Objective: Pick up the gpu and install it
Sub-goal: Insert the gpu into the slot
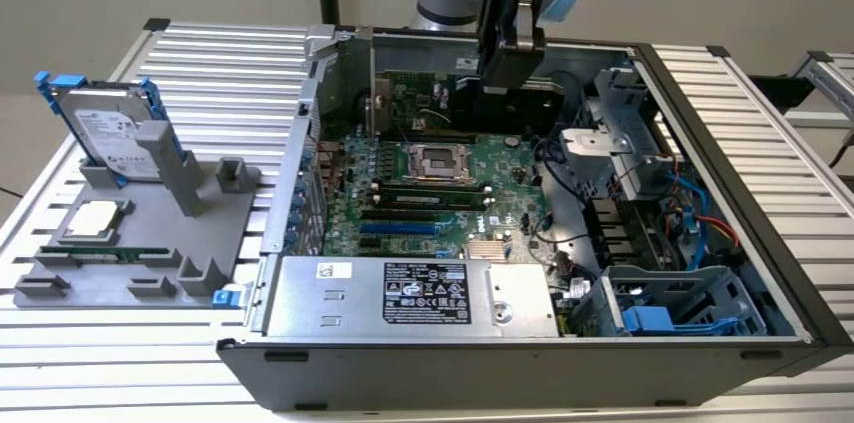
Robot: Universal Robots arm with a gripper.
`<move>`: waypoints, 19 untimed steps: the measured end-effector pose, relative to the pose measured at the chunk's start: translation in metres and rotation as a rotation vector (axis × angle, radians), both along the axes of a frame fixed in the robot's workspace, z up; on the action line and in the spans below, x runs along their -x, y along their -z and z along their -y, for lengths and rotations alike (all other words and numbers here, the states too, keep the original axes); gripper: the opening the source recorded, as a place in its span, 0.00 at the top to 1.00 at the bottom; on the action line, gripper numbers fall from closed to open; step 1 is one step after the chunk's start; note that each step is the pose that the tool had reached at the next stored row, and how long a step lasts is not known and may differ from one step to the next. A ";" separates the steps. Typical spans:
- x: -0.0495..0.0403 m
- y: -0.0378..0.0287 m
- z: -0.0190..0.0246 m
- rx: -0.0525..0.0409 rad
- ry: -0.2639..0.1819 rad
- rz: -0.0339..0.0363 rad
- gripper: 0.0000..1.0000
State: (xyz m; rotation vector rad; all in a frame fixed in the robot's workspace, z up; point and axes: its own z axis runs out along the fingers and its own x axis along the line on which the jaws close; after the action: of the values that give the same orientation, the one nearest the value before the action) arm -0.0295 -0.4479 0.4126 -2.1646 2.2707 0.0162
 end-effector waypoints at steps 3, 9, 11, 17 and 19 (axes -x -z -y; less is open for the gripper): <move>0.0000 0.0001 0.0000 -0.0001 0.000 0.0000 1.00; 0.0000 0.0028 0.0000 0.0011 0.000 0.0001 1.00; 0.0000 0.0040 0.0000 0.0016 0.000 0.0000 1.00; 0.0000 0.0078 -0.0001 0.0044 0.000 0.0000 1.00; 0.0000 0.0091 -0.0001 0.0056 0.000 0.0001 1.00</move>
State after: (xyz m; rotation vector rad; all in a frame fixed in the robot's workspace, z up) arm -0.0294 -0.4478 0.4035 -2.1672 2.2735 0.0098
